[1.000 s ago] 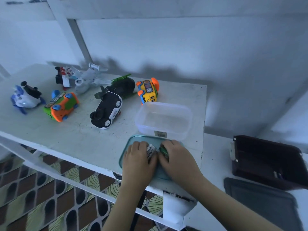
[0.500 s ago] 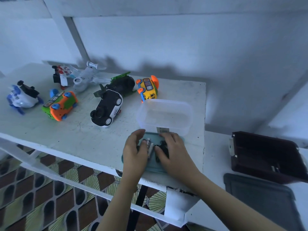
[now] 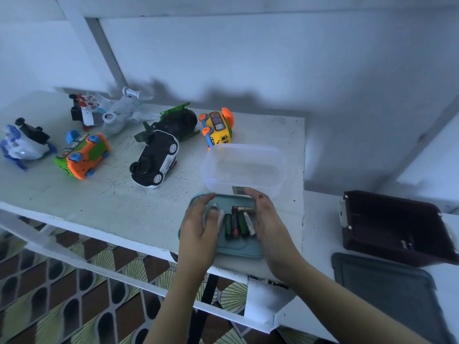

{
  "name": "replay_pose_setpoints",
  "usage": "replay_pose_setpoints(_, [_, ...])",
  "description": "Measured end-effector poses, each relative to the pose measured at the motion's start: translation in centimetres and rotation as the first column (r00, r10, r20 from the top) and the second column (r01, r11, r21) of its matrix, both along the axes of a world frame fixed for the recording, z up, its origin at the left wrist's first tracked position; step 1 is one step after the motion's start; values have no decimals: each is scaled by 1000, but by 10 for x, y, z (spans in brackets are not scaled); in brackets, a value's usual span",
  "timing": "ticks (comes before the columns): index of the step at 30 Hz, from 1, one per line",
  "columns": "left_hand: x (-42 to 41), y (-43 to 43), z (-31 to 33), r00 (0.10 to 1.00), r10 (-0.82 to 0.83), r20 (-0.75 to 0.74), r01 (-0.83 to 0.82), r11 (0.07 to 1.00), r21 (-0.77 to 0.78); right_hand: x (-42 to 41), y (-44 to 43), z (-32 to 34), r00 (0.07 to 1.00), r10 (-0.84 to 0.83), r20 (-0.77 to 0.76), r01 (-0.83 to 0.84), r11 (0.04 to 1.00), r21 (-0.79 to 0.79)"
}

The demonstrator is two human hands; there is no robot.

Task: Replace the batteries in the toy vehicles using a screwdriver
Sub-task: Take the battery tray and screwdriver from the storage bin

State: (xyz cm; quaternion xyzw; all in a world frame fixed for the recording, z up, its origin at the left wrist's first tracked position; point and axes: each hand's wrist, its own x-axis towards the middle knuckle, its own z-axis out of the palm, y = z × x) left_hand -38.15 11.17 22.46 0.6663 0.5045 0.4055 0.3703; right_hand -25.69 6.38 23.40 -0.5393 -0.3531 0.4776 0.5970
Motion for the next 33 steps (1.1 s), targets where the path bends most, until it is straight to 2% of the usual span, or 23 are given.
replay_pose_setpoints(3, [4, 0, 4, 994, 101, 31, -100, 995, -25, 1, -2, 2, 994, -8, 110, 6, 1000, 21])
replay_pose_setpoints(7, [9, 2, 8, 995, 104, -3, -104, 995, 11, 8, -4, -3, 946, -25, 323, 0, 997, 78])
replay_pose_setpoints(10, [18, 1, 11, 991, 129, -16, -128, 990, 54, 21, -4, -7, 796, -57, 603, -29, 991, 133])
replay_pose_setpoints(12, [28, 0, 16, 992, 125, -5, -124, 988, 90, 34, -7, -9, 693, -88, 716, -61, 982, 179])
replay_pose_setpoints(17, [69, -6, 27, 998, 59, 28, -64, 970, 235, 74, -22, -8, 565, -220, 795, -17, 961, 277])
replay_pose_setpoints(21, [124, -24, 38, 998, -54, 26, 39, 916, 399, 123, -42, -13, 514, -334, 790, 133, 941, 311])
replay_pose_setpoints(23, [156, -40, 40, 988, -153, 15, 133, 900, 416, 155, -55, -19, 499, -372, 783, 224, 928, 299])
replay_pose_setpoints(25, [188, -59, 37, 966, -256, 16, 235, 908, 346, 192, -71, -28, 501, -360, 787, 310, 924, 225])
replay_pose_setpoints(29, [259, -83, 6, 900, -434, -52, 437, 894, 101, 275, -103, -59, 510, -262, 819, 450, 893, 6])
replay_pose_setpoints(33, [330, -82, -50, 846, -512, -146, 498, 858, -124, 357, -129, -106, 593, -151, 791, 580, 761, -289])
